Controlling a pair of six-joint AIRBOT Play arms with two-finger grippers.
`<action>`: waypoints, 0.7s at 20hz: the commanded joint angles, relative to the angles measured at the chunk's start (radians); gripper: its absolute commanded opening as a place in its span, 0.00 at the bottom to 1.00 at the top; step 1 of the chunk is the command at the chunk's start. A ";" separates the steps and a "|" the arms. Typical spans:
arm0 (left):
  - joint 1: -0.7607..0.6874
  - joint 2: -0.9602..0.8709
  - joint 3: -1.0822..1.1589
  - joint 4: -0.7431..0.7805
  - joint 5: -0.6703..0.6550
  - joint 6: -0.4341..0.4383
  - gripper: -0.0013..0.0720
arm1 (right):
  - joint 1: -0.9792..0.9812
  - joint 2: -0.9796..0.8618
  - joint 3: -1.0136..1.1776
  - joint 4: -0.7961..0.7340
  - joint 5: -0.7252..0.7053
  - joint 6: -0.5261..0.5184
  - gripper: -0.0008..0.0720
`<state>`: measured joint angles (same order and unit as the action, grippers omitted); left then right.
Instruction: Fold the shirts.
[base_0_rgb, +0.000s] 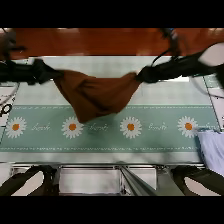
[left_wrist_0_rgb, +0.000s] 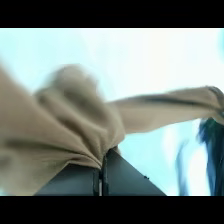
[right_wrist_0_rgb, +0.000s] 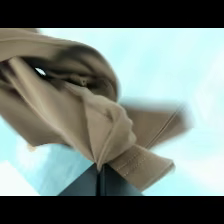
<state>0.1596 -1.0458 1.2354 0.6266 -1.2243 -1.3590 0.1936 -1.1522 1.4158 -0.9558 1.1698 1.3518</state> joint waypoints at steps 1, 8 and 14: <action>0.031 0.113 0.218 -0.060 0.082 -0.015 0.04 | -0.095 0.175 0.270 -0.233 0.050 0.027 0.04; 0.101 0.345 0.381 0.006 0.077 -0.017 0.04 | -0.200 0.433 0.478 -0.528 0.035 0.072 0.04; 0.102 0.534 0.348 0.323 -0.062 -0.113 0.04 | -0.200 0.523 0.474 -0.732 0.223 0.168 0.04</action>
<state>0.2577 -0.5919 1.6001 0.7788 -1.2064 -1.4239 -0.0013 -0.6666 1.8832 -1.5826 1.2957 1.4761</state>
